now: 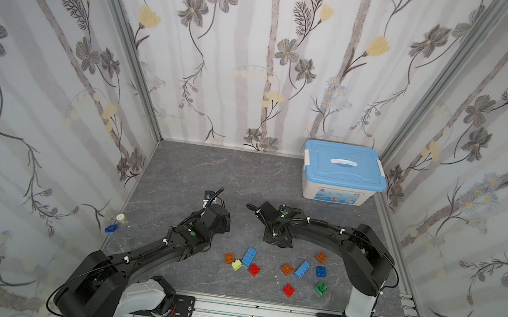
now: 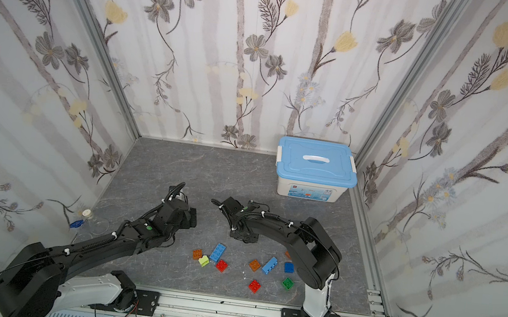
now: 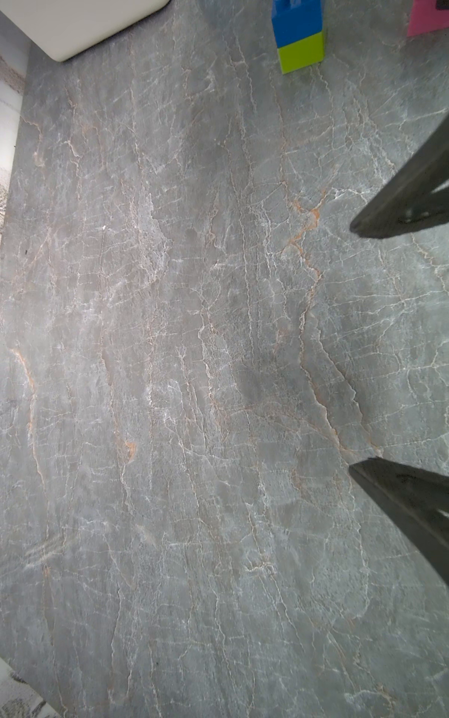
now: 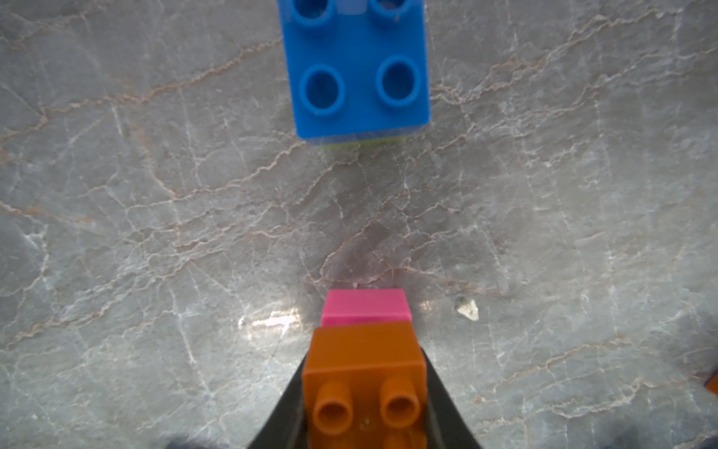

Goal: Assemble the letter h with lego
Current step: Assemble the lego brick with the lego brick.

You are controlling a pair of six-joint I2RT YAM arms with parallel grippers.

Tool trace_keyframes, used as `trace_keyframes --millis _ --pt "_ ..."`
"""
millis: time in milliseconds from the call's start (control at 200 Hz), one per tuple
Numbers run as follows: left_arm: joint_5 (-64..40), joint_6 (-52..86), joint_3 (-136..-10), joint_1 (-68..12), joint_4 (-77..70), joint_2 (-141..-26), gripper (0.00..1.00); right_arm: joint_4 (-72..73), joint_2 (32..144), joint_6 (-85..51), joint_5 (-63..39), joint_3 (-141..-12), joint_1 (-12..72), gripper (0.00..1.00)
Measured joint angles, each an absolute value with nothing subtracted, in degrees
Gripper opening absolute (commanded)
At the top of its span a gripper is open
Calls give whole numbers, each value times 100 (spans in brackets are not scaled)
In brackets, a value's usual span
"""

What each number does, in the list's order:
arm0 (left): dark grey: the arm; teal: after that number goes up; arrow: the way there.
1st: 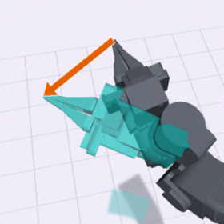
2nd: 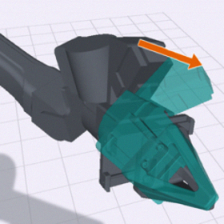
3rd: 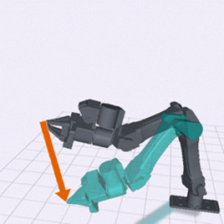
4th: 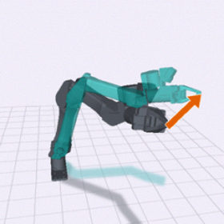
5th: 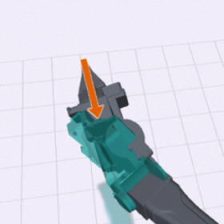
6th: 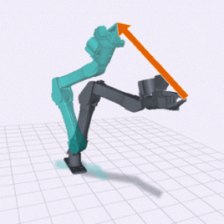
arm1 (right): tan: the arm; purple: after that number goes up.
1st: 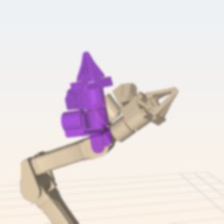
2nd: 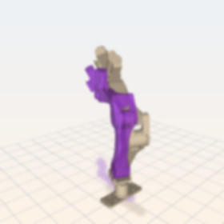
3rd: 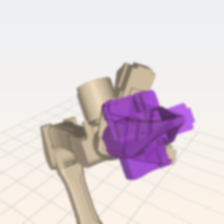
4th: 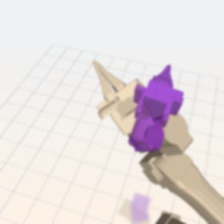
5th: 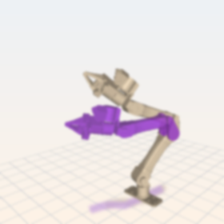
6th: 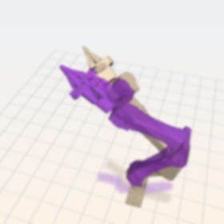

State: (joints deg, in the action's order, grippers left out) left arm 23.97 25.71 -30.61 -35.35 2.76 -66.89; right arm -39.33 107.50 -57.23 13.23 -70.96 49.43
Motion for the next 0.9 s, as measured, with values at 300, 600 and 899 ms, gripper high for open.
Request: trace_keyframes --millis 300,600,899 --pt "2394 2571 -3061 -3531 274 -6692 91 -4027 10816 -5688 1321 -7183 4943 38" --pt "2394 2571 -3061 -3531 274 -6692 91 -4108 10753 -5647 1232 -7214 4943 46" --pt "2394 2571 -3061 -3531 268 -6707 91 -4252 10409 -5649 1238 -7214 4943 48"
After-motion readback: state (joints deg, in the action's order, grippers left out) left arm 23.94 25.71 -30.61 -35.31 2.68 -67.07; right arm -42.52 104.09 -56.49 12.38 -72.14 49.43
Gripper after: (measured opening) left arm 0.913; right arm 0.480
